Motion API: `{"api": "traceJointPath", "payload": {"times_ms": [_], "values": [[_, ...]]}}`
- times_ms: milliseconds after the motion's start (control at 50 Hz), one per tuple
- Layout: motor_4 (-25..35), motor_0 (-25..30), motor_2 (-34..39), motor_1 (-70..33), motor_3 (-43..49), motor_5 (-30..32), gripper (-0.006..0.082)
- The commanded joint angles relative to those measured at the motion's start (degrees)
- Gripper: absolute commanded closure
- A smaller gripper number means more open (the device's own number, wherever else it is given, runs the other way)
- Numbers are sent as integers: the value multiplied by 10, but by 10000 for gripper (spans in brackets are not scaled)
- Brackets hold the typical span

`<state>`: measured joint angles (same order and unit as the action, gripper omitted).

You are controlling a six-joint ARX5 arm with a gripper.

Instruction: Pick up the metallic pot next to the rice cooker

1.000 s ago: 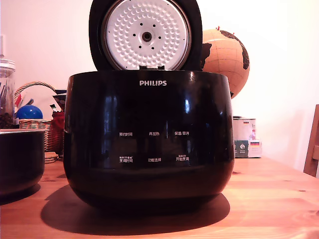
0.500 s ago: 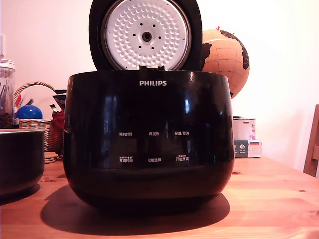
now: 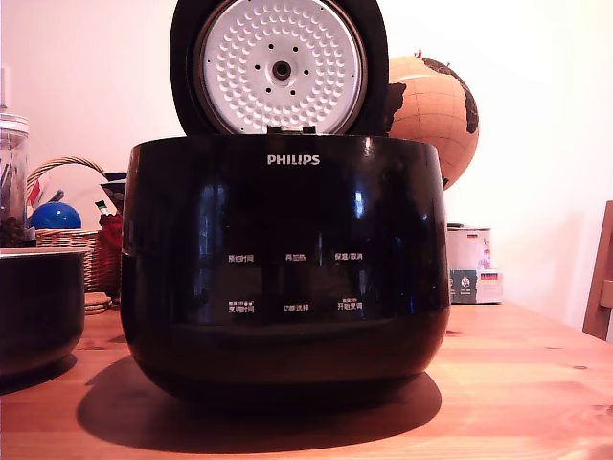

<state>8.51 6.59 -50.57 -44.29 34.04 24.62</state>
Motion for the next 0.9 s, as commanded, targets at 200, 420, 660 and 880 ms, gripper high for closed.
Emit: {"api": "traceJointPath", "payload": {"times_ms": [200, 420, 660, 880], "values": [[100, 0, 5, -37, 148, 136, 789], [99, 0, 5, -117, 176, 149, 789], [98, 1, 5, -199, 172, 130, 393], [61, 10, 5, -240, 135, 108, 292]]}}
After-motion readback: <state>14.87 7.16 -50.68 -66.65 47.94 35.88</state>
